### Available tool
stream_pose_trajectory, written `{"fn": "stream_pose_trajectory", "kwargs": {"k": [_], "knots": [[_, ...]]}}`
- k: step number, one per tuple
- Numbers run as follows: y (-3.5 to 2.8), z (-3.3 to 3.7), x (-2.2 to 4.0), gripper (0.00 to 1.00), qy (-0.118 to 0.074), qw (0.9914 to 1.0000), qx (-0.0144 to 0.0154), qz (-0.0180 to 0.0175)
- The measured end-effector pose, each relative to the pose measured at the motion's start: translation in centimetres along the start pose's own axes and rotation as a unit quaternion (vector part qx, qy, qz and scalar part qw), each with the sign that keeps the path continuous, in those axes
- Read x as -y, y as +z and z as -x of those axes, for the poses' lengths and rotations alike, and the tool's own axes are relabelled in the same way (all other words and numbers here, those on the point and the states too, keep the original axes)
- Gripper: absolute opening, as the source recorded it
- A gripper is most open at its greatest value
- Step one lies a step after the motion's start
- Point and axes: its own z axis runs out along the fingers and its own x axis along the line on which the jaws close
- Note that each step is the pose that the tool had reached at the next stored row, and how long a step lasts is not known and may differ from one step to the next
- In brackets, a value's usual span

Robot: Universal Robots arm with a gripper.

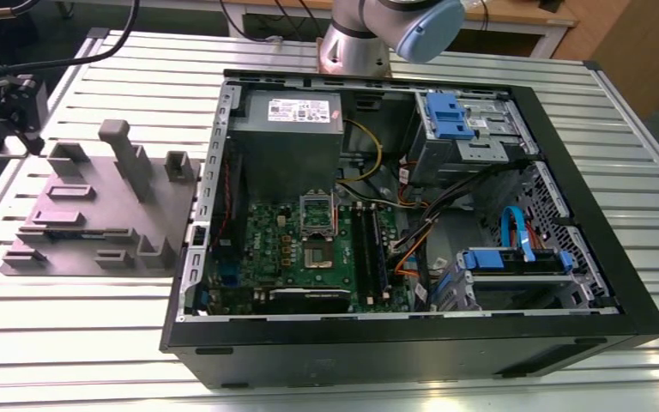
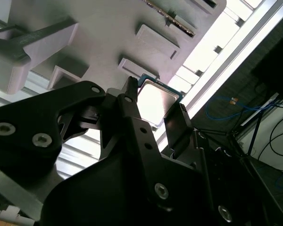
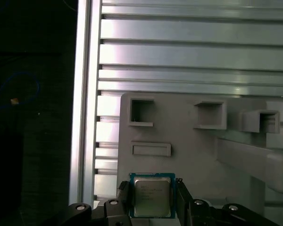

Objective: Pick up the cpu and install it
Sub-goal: 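Pick up the cpu and move it towards the insertion slot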

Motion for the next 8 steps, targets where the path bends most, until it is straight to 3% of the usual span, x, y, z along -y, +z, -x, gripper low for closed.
{"fn": "stream_pose_trajectory", "kwargs": {"k": [8], "knots": [[-0.67,-0.01,-0.03,0.47,0.0,1.0,0.0,0.0]]}}
